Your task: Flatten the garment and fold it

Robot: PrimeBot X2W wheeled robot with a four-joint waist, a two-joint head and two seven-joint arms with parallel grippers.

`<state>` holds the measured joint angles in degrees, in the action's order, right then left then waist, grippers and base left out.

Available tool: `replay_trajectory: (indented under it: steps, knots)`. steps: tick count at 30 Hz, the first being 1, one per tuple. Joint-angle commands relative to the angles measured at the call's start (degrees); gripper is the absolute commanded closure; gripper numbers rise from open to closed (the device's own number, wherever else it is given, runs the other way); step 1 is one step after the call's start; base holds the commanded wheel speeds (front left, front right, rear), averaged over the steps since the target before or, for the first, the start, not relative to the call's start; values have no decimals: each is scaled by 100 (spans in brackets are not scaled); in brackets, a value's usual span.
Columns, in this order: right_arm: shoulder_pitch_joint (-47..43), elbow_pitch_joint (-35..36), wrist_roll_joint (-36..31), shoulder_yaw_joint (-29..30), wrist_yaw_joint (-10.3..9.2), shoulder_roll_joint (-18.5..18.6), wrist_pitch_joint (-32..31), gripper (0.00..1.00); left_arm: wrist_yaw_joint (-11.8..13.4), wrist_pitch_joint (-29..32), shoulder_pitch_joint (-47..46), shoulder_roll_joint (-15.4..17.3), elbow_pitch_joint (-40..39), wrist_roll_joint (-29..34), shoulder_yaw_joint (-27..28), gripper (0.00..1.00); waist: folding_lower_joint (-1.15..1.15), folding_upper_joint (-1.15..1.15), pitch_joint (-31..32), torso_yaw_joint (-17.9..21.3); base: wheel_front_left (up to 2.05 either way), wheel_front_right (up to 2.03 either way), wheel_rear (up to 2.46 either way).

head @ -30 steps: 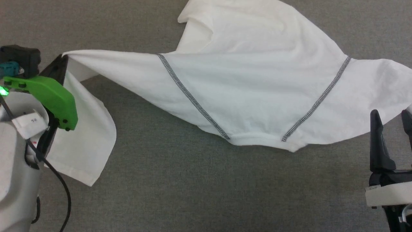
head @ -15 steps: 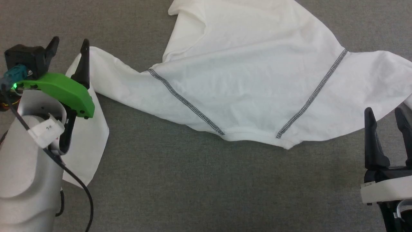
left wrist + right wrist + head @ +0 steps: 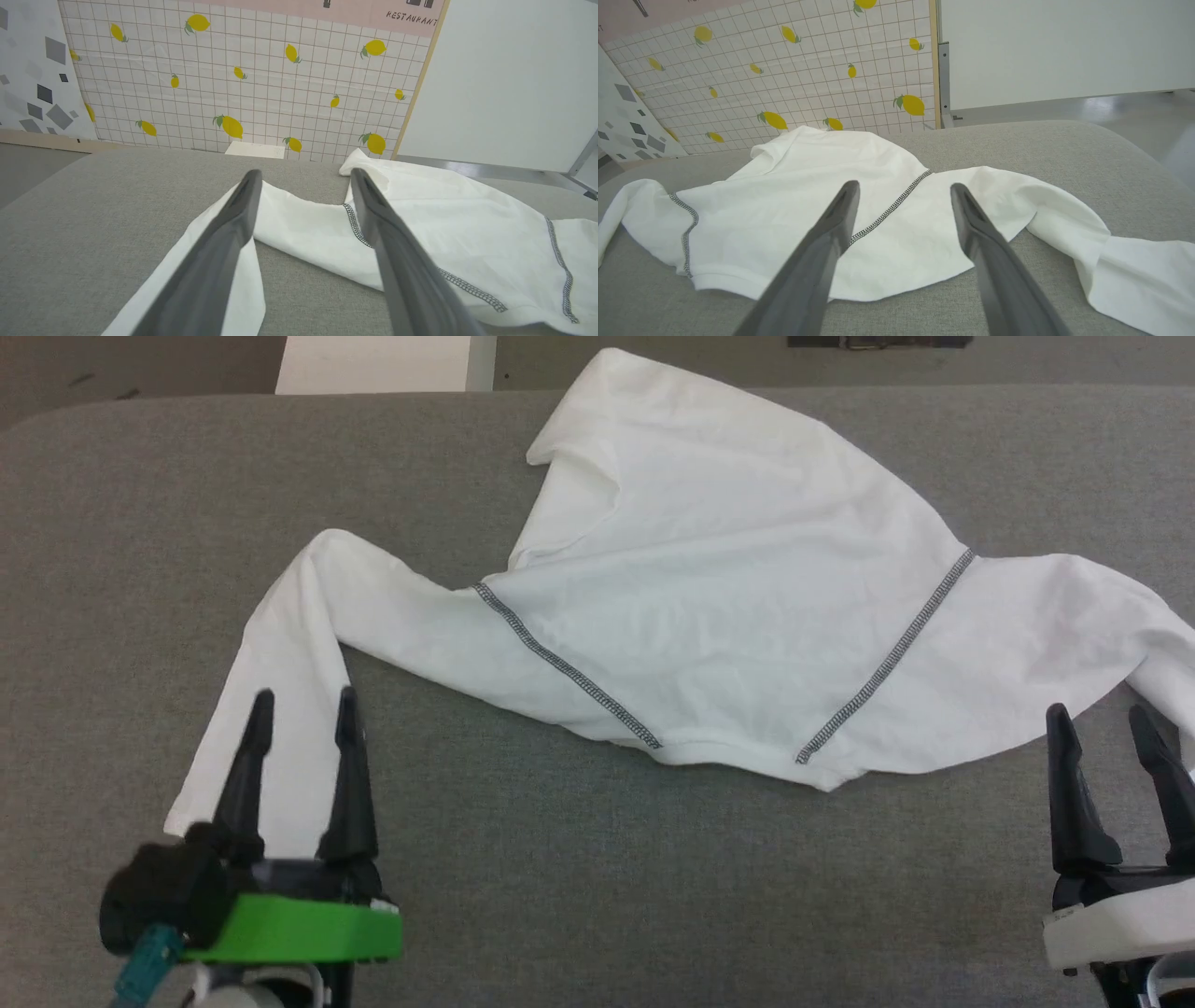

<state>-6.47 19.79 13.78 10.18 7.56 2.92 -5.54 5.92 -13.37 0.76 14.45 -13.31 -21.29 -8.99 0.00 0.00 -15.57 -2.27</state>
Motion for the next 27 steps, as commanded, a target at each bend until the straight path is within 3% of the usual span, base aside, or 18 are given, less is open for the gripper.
replay_trajectory:
  steps: [1, 7, 13, 20, 27]
  knots:
    - [-81, -31, 54, 41, -8, -4, 11, 0, 26, -68, 171, -113, -80, -14, -63, 0, 0, 0, 19, -39, 0, 0, 0]
    - [-44, 3, -280, 137, -8, -4, -241, 0, -100, -136, 315, -309, -60, 97, -296, 0, 0, 0, -124, -186, 0, 0, 0]
    - [227, -97, -1215, -50, -8, 39, -1304, 0, -217, -151, 37, -309, 68, 223, -348, 0, 0, 0, -365, -273, 0, 0, 0]
    - [414, -378, -1318, -385, -8, 685, -2320, 0, -363, -160, -174, -447, 266, 255, -452, 0, 0, 0, -688, -432, 0, 0, 0]
    - [565, -417, -1233, -522, -8, 1128, -2541, 0, -482, -162, -271, -573, 351, 310, -397, 0, 0, 0, -889, -587, 0, 0, 0]
